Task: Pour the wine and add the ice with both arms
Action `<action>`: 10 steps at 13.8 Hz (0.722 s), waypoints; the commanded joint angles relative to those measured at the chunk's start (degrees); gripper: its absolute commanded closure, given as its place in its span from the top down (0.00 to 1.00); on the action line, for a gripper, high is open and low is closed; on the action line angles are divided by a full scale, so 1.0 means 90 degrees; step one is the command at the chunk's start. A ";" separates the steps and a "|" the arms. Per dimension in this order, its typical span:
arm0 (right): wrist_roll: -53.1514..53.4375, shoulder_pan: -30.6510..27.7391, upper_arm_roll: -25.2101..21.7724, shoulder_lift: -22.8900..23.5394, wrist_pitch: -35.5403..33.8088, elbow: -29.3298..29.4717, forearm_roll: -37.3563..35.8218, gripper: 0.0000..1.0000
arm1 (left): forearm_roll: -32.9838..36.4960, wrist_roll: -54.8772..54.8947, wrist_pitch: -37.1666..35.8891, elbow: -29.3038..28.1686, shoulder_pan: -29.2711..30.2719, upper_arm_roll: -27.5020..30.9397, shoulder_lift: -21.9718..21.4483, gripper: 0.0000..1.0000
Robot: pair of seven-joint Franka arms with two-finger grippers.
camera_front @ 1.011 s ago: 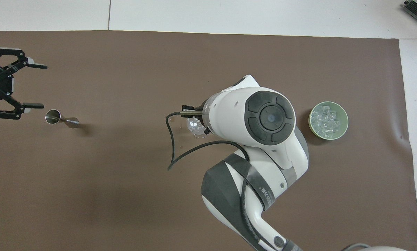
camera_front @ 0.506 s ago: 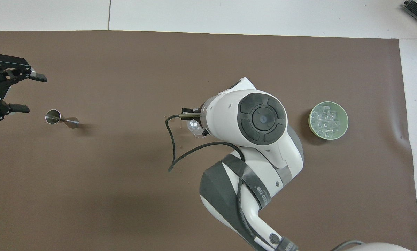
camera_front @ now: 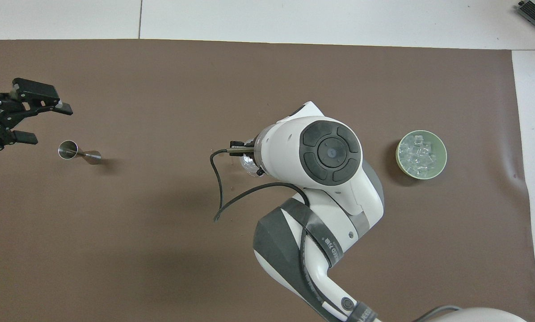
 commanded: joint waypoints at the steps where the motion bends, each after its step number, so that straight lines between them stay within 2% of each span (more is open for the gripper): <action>1: 0.0125 -0.0050 0.0074 0.0039 0.0161 0.0003 -0.0297 1.00 | 0.0442 0.0264 -0.0044 0.0129 -0.0158 -0.0047 -0.0049 1.00; 4: 0.0115 -0.0108 -0.0004 0.0010 0.0161 0.0052 -0.0483 1.00 | 0.0969 0.0653 0.0005 0.0129 -0.0167 -0.0194 -0.0137 1.00; 10: 0.0037 -0.0303 -0.0472 -0.0390 -0.0296 0.0043 -0.0591 1.00 | 0.0931 0.0928 -0.0316 0.0110 -0.0138 -0.0097 -0.0196 1.00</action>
